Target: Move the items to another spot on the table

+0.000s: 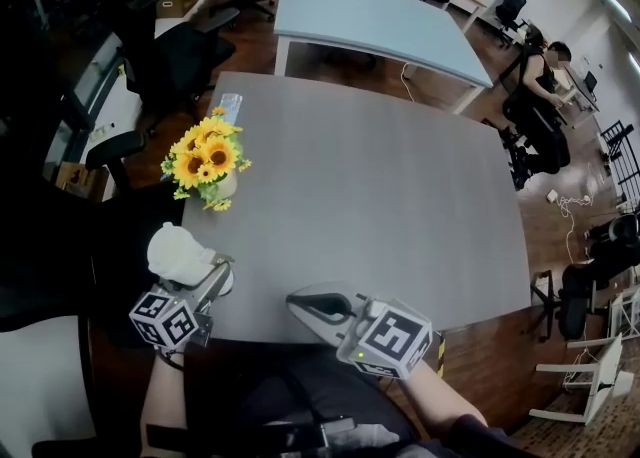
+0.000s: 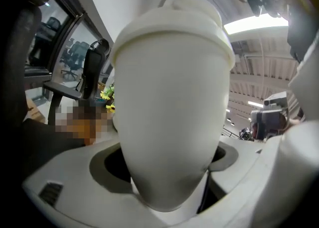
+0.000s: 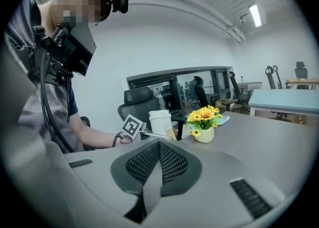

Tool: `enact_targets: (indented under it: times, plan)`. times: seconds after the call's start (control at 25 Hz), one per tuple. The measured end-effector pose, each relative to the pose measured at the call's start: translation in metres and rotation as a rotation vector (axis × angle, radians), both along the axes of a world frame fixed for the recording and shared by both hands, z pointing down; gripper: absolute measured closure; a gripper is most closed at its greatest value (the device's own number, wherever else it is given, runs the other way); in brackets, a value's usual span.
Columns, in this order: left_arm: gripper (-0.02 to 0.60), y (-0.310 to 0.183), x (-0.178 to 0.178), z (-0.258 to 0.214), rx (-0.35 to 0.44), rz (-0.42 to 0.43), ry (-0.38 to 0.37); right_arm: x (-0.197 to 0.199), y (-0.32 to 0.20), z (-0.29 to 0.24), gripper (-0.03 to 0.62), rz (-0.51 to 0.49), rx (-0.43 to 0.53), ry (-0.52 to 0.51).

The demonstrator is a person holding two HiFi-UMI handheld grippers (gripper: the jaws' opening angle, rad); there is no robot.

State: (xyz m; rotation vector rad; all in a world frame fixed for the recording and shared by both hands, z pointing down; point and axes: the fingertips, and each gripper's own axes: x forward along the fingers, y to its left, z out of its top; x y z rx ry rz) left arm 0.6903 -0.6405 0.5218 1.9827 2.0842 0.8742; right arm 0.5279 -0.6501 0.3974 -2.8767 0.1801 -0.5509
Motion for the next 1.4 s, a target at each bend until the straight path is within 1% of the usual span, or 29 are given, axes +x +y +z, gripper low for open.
enact_targets:
  times: [0.08, 0.16, 0.28, 0.44, 0.56, 0.64, 0.76, 0.92, 1.0, 1.24, 1.4]
  plan:
    - [0.156, -0.002, 0.004, -0.015, -0.021, -0.029, -0.017, -0.001, 0.000, -0.002, 0.609, -0.002, 0.008, 0.021]
    - [0.156, -0.005, 0.007, -0.029, -0.035, -0.057, -0.011, -0.003, 0.001, -0.004, 0.609, -0.006, 0.014, 0.041]
    - [0.156, -0.009, 0.007, -0.048, -0.041, -0.090, 0.028, -0.007, 0.004, -0.006, 0.609, -0.016, 0.020, 0.068]
    - [0.156, -0.020, -0.006, -0.068, -0.028, -0.094, 0.098, -0.015, 0.006, -0.005, 0.609, -0.031, 0.049, 0.106]
    - [0.156, -0.021, -0.024, -0.081, -0.022, -0.099, 0.156, -0.029, 0.011, -0.001, 0.609, -0.049, 0.066, 0.125]
    - [0.156, -0.024, -0.036, -0.090, -0.021, -0.116, 0.190, -0.041, 0.011, 0.002, 0.609, -0.077, 0.076, 0.123]
    - [0.156, -0.027, -0.050, -0.104, -0.031, -0.156, 0.207, -0.059, 0.013, 0.002, 0.609, -0.111, 0.088, 0.144]
    - [0.156, -0.022, -0.076, -0.124, -0.044, -0.188, 0.236, -0.091, 0.023, -0.005, 0.609, -0.123, 0.099, 0.156]
    - [0.156, -0.019, -0.094, -0.131, -0.047, -0.184, 0.252, -0.108, 0.024, -0.007, 0.609, -0.134, 0.105, 0.159]
    - [0.156, -0.008, -0.148, -0.144, -0.085, -0.158, 0.247, -0.146, 0.023, -0.006, 0.609, -0.153, 0.123, 0.197]
    - [0.156, -0.006, -0.173, -0.146, -0.067, -0.135, 0.284, -0.164, 0.020, -0.003, 0.609, -0.148, 0.157, 0.204]
